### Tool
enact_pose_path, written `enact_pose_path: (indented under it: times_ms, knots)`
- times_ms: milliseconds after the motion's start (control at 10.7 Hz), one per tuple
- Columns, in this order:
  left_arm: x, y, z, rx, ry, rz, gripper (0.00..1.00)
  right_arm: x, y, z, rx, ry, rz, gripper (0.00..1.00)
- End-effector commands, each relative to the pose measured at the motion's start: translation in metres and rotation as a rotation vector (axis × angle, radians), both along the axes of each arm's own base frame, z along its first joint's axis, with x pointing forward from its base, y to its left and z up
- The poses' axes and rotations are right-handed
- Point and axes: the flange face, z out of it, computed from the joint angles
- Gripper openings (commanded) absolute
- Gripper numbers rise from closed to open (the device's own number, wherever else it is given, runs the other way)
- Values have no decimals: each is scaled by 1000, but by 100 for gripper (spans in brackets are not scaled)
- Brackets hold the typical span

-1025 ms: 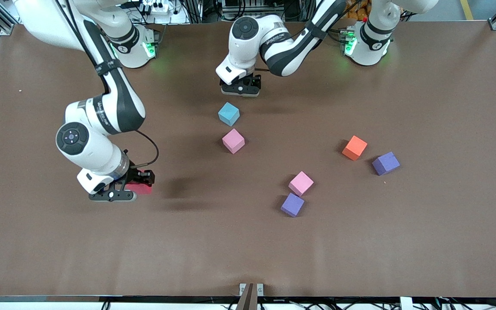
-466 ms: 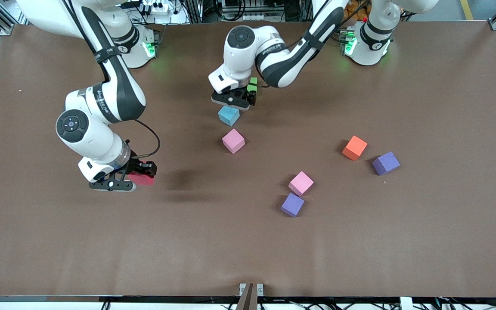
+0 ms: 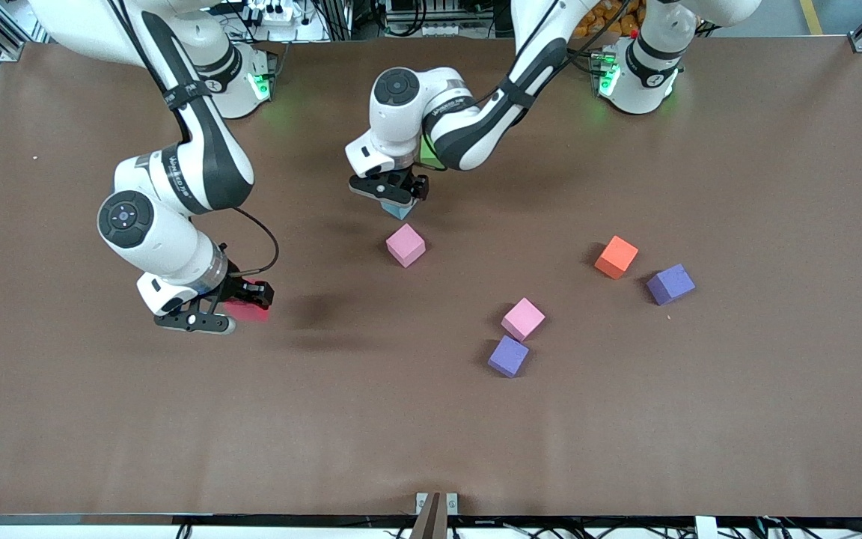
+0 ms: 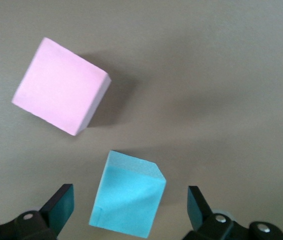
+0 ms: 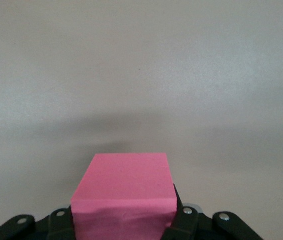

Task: Arrange blocks into number 1
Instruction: 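Lower the left gripper onto the teal cube and grasp it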

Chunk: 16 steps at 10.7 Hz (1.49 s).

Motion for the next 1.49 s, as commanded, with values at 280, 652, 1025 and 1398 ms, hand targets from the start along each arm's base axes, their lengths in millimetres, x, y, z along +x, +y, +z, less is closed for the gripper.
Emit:
enact_pose_path:
  times_ms: [280, 652, 1025, 1398]
  knots:
    - [-1, -3, -22, 52, -61, -141, 100, -9, 10, 2, 7, -2, -32, 54]
    - [-19, -10, -38, 68, -51, -162, 100, -10, 10, -1, 5, 5, -31, 54]
    - [-25, -11, -47, 69, -38, -154, 64, -11, 12, -3, 4, 8, -28, 54]
    - [-10, 11, -36, 82, -35, -54, 0, -12, 15, -4, 4, 9, -22, 54]
